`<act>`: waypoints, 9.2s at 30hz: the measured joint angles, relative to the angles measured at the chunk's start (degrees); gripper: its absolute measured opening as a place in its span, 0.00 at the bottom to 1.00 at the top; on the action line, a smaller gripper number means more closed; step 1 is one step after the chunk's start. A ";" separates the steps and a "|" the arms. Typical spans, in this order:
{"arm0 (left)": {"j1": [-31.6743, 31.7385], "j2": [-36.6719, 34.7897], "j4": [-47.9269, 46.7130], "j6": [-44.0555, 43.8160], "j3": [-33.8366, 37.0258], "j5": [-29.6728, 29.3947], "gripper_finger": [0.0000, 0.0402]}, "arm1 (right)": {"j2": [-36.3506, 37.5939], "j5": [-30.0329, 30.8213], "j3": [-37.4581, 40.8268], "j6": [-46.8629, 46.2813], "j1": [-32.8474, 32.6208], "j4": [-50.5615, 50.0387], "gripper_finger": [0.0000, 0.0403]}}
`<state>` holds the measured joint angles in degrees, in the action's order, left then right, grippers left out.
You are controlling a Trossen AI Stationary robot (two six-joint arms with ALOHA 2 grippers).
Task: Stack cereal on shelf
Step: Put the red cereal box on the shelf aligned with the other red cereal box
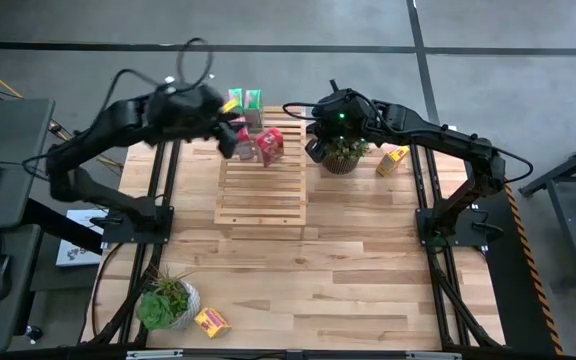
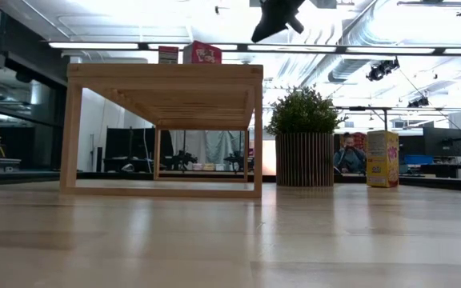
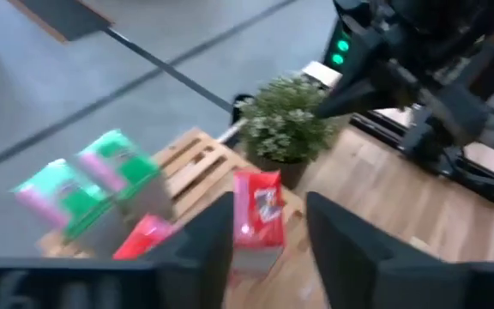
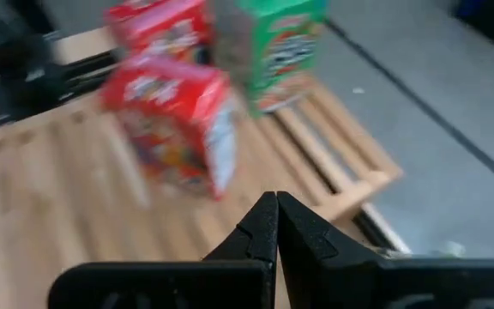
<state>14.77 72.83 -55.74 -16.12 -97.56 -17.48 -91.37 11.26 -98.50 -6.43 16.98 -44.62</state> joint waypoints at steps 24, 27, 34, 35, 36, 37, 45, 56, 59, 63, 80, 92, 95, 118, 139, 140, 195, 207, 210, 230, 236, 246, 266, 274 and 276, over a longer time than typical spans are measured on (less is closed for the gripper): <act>-11.09 -25.93 17.59 -15.26 37.11 -16.47 0.00 | -12.57 -13.68 0.01 7.94 1.04 10.84 0.00; -11.04 -25.24 17.48 -15.22 37.20 -16.45 0.00 | -12.57 -13.15 0.02 6.92 1.70 13.35 0.00; -11.04 -24.17 17.50 -15.22 37.20 -15.57 0.00 | -13.58 -13.01 0.00 3.75 3.09 18.88 0.00; -11.04 -24.03 17.50 -15.20 37.20 -15.07 0.00 | -13.77 -12.93 0.00 3.73 3.27 19.65 0.00; -11.04 -23.99 17.42 -15.19 37.20 -14.50 0.00 | -13.86 -12.94 0.00 3.71 3.38 19.36 0.00; -11.04 -23.91 17.41 -15.19 37.20 -14.31 0.00 | -14.05 -12.93 0.00 3.71 3.40 19.18 0.00; -11.04 -23.87 16.17 -15.19 37.20 -12.81 0.00 | -13.04 -12.97 0.00 4.69 3.96 13.10 0.00; -11.04 -23.99 14.86 -14.79 37.20 -12.86 0.00 | -12.76 -14.31 0.00 4.95 2.20 7.31 0.00; -11.04 -23.99 14.83 -14.66 37.20 -13.32 0.00 | -13.18 -15.59 0.00 4.86 1.48 10.79 0.00; -11.04 -23.99 14.86 -14.23 37.20 -13.56 0.00 | -14.10 -16.24 0.00 3.52 1.02 15.58 0.00; -11.05 -23.99 14.83 -13.64 37.19 -14.72 0.00 | -17.27 -19.23 0.00 1.04 0.10 23.13 0.00; -11.06 -23.99 14.37 -13.65 37.18 -14.70 0.00 | -14.34 -17.18 0.00 5.34 -0.16 16.01 0.00; -11.06 -23.99 14.35 -13.65 37.18 -14.71 0.00 | -14.21 -12.70 0.00 5.17 -0.12 15.68 0.00; -11.06 -23.99 6.53 -14.54 37.18 -16.21 0.00 | -17.49 -13.19 0.00 0.66 -0.23 21.04 0.00; -11.06 -23.99 5.39 -15.46 37.18 -15.82 0.00 | -17.25 -11.46 0.00 3.91 -0.63 15.93 0.00; -11.06 -23.99 5.39 -15.78 37.18 -15.80 0.00 | -17.25 -10.73 0.00 3.91 -0.25 15.75 0.00; -11.06 -23.99 5.41 -16.70 37.16 -16.23 0.00 | -18.21 -13.24 0.00 4.89 4.52 23.88 0.00; -11.04 -23.99 5.41 -16.70 37.16 -16.23 0.00 | -18.91 -15.83 0.00 1.25 4.27 21.25 0.00; -11.05 -23.99 5.43 -16.70 37.16 -16.22 0.00 | -19.76 -16.47 -0.04 0.41 4.24 20.34 0.00; -11.04 -23.97 5.44 -16.72 37.16 -16.17 0.00 | -22.86 -17.85 -0.04 -1.27 3.14 23.23 0.00; -11.04 -23.97 5.44 -16.71 37.16 -16.17 0.00 | -22.86 -16.47 -0.04 0.29 3.49 23.26 0.00; -11.04 -23.97 5.44 -16.70 37.16 -16.19 0.00 | -22.84 -14.27 -0.04 0.33 5.31 26.12 0.00; -11.04 -23.97 5.44 -16.80 37.16 -16.19 0.00 | -22.84 -14.53 -0.02 0.41 5.50 26.15 0.00; -11.04 -23.97 5.44 -16.66 37.16 -16.22 0.00 | -22.77 -18.87 0.00 -1.11 5.11 23.04 0.00; -11.04 -23.97 5.41 -16.66 37.16 -16.30 0.00 | -22.76 -19.15 0.00 -1.38 4.76 23.04 0.00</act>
<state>3.73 48.86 -50.33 -32.77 -60.40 -33.78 -114.14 -7.89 -98.50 -7.81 21.74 -21.58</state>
